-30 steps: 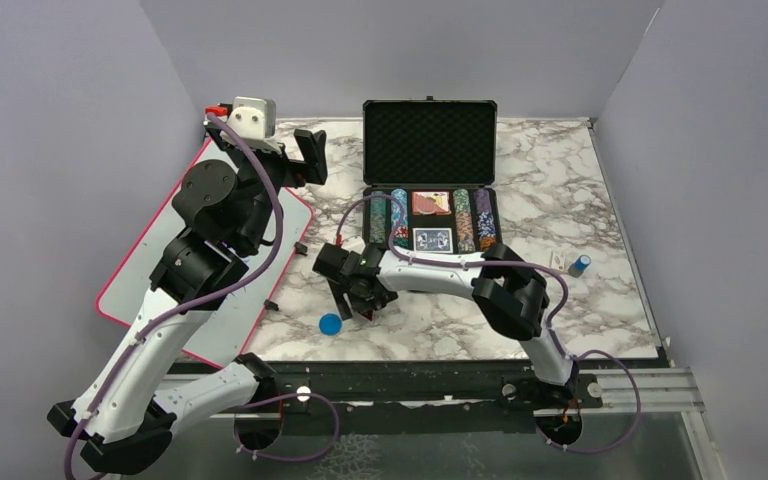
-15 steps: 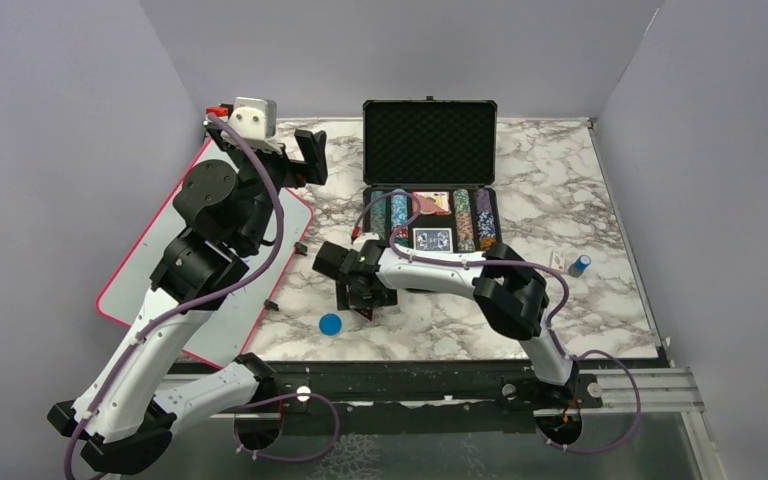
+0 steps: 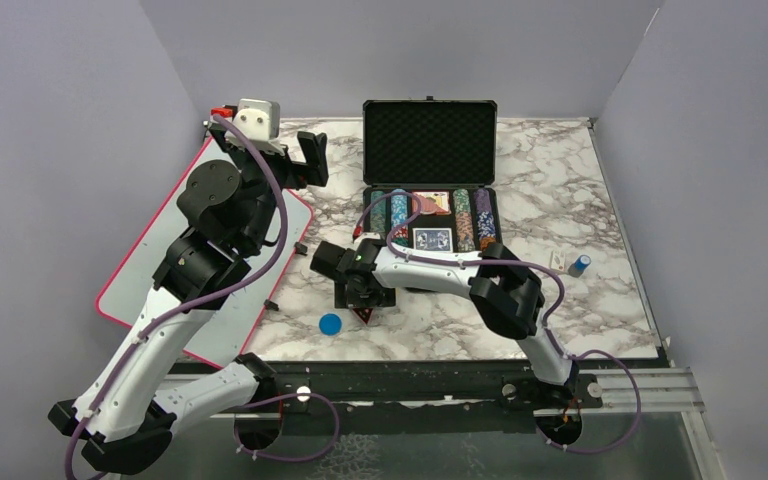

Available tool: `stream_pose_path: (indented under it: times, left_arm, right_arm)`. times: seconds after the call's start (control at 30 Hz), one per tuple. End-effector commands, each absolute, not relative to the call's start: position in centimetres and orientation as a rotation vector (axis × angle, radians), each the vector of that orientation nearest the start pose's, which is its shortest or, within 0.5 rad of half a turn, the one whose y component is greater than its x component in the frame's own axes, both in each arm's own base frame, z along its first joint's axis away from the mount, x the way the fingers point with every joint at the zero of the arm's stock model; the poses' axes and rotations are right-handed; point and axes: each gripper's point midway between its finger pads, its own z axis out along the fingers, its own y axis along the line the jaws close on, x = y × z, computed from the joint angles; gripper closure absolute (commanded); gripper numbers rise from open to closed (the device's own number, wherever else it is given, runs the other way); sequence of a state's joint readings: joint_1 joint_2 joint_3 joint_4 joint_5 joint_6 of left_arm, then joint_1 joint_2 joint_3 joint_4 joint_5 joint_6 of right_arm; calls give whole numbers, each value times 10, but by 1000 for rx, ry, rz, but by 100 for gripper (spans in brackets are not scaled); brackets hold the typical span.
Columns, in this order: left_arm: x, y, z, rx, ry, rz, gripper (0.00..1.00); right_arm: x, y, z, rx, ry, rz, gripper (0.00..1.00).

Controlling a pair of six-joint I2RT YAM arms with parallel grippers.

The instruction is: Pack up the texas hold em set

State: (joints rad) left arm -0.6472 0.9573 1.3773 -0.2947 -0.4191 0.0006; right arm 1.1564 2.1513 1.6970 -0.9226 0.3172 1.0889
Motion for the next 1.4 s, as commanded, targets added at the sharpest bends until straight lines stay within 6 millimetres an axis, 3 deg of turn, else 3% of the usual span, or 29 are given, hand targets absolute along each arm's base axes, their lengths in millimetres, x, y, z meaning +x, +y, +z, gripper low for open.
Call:
stream_pose_path:
  times: [0.0, 0.17, 0.4, 0.77, 1.1, 1.37]
  left_arm:
    - [285, -119, 473, 107, 1447, -196, 6]
    - [285, -118, 474, 106, 1445, -193, 6]
    - [282, -115, 476, 99, 1438, -190, 6]
    - [280, -112, 480, 95, 1433, -184, 5]
    - [281, -113, 481, 97, 1434, -185, 6]
    - [281, -113, 480, 96, 1435, -188, 5]
  right_arm:
    - [198, 398, 23, -31, 2765, 25, 15]
    - [203, 397, 30, -84, 2743, 14, 15]
    - [206, 402, 51, -319, 2680, 120, 15]
    - [196, 412, 39, -816, 2608, 215, 18]
    - [187, 417, 27, -922, 2629, 253, 18]
    - [188, 405, 18, -925, 2655, 159, 17]
